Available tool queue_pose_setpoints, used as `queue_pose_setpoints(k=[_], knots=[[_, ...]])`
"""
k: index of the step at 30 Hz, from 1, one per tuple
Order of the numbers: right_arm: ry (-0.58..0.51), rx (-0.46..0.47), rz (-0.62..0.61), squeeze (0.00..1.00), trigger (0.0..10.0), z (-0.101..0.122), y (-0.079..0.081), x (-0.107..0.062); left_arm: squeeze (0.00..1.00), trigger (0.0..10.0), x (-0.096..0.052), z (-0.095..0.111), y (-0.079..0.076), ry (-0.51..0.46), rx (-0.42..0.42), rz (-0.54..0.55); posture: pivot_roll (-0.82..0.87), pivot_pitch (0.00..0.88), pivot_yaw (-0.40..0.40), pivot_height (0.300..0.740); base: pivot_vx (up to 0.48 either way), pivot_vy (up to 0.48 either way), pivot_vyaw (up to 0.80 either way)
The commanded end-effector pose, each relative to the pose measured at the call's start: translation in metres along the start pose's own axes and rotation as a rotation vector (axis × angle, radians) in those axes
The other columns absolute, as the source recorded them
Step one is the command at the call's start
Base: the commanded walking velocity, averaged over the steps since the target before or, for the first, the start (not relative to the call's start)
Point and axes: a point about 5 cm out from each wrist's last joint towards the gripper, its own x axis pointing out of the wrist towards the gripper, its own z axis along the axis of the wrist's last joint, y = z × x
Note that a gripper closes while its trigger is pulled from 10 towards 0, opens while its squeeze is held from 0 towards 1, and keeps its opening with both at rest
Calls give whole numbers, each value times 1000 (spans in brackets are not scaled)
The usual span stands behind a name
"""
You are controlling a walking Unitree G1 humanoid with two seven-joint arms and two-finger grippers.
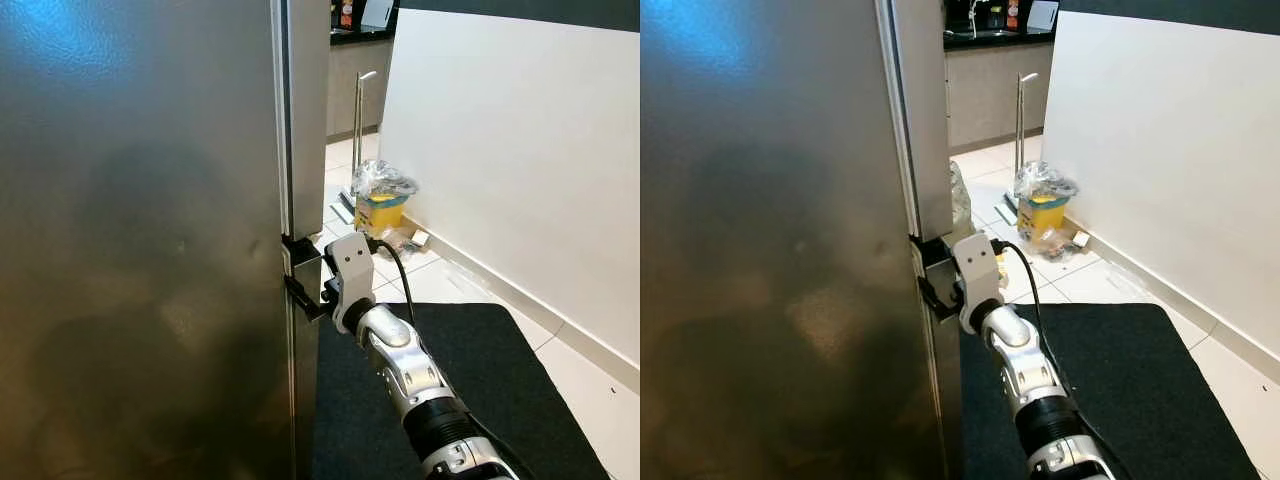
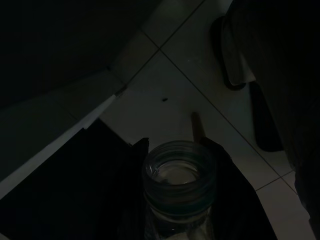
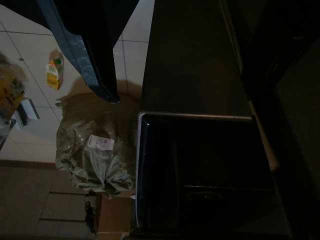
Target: Restocking fridge
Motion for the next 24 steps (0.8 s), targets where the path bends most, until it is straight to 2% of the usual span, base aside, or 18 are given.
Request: queue_pose_setpoints(k=[1, 24], knots=[[49, -4, -187, 0, 10000, -7, -33, -8, 0, 10000, 0, 1, -4, 2, 1, -11, -39, 0, 0, 740, 0, 0, 0], [63, -15, -247, 0, 10000, -11, -44, -11, 0, 10000, 0, 0, -3, 2, 1, -10, -40, 0, -1, 740, 0, 0, 0]])
